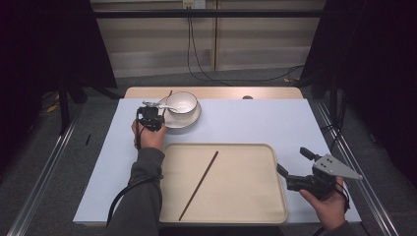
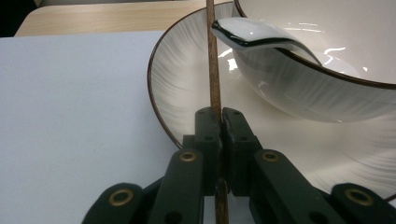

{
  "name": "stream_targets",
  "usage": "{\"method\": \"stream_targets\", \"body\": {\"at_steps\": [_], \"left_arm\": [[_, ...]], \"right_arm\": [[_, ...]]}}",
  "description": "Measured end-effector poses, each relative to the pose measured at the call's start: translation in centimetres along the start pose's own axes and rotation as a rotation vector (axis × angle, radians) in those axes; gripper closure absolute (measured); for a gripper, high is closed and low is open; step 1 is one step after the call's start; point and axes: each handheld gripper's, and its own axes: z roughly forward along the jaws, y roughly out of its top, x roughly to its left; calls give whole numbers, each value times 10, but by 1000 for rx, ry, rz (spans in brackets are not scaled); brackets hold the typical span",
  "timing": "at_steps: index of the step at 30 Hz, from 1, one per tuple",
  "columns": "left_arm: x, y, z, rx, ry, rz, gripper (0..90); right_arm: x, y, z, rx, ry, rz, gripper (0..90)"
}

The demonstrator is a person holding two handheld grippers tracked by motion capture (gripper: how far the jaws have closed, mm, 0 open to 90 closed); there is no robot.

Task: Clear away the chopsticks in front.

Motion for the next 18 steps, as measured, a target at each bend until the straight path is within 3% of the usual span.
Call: {"method": "stream_targets", "body": {"at_steps": [5,12,18], "left_arm": [[2,-4,-13,-11,-22,-106,857],[-5,-21,-33,-35,-61,-204,857],[-8,-36,-53,-48,-67,-220,857]], "right_arm": [[0,0,-1,2,-7,3,37],[0,0,1,-1,1,-4,37],[1,-1,1,6,-4,-3,36]]}}
